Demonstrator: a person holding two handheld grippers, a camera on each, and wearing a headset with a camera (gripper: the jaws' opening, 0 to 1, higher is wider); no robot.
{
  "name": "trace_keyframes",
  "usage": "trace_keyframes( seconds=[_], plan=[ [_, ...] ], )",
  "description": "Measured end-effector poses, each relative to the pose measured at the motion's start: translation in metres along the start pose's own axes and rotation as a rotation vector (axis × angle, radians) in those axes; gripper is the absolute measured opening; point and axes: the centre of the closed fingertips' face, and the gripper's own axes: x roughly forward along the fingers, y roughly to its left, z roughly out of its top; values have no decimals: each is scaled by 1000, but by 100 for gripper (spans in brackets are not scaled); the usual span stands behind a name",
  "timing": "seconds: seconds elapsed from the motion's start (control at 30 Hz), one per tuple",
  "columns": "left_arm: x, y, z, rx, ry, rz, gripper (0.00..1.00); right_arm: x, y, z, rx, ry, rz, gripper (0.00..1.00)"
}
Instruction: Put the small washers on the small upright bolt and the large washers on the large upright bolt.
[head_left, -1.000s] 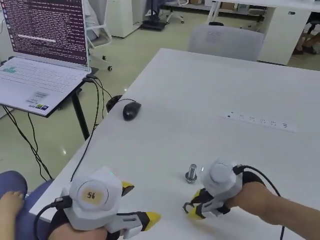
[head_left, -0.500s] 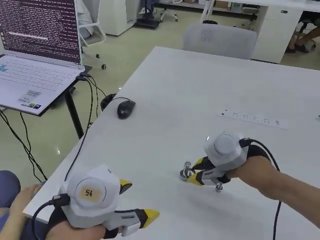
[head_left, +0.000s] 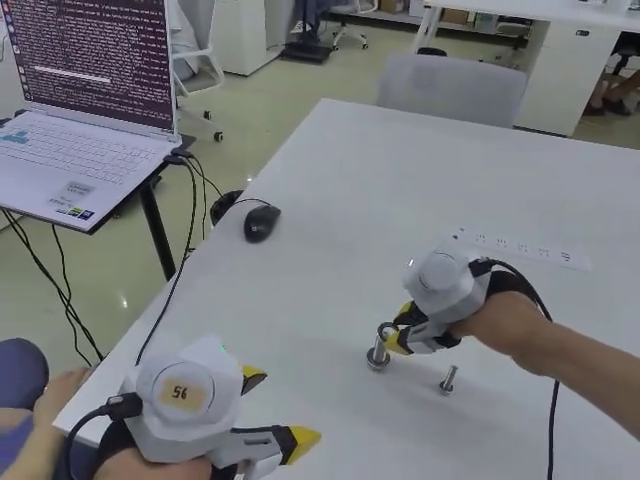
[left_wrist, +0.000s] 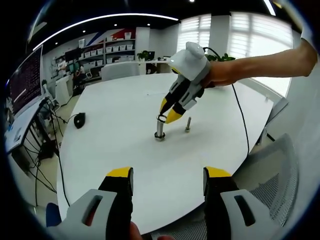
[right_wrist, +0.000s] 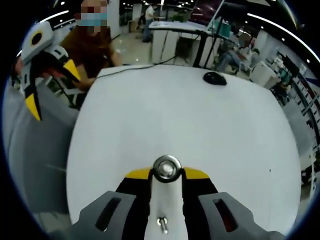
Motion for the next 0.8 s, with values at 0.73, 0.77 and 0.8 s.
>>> trace_keyframes(
  seconds=[0.73, 0.77, 0.8],
  plan=[
    [-1, 2, -1, -5, 1, 4, 56, 19, -2, -7, -5, 67, 21, 24],
    [-2, 2, -1, -7, 0, 4, 56, 21, -2, -8, -6, 71, 21, 24],
    [-2, 3, -1, -8, 0, 5, 56, 22, -2, -9, -6, 77, 21, 24]
  ],
)
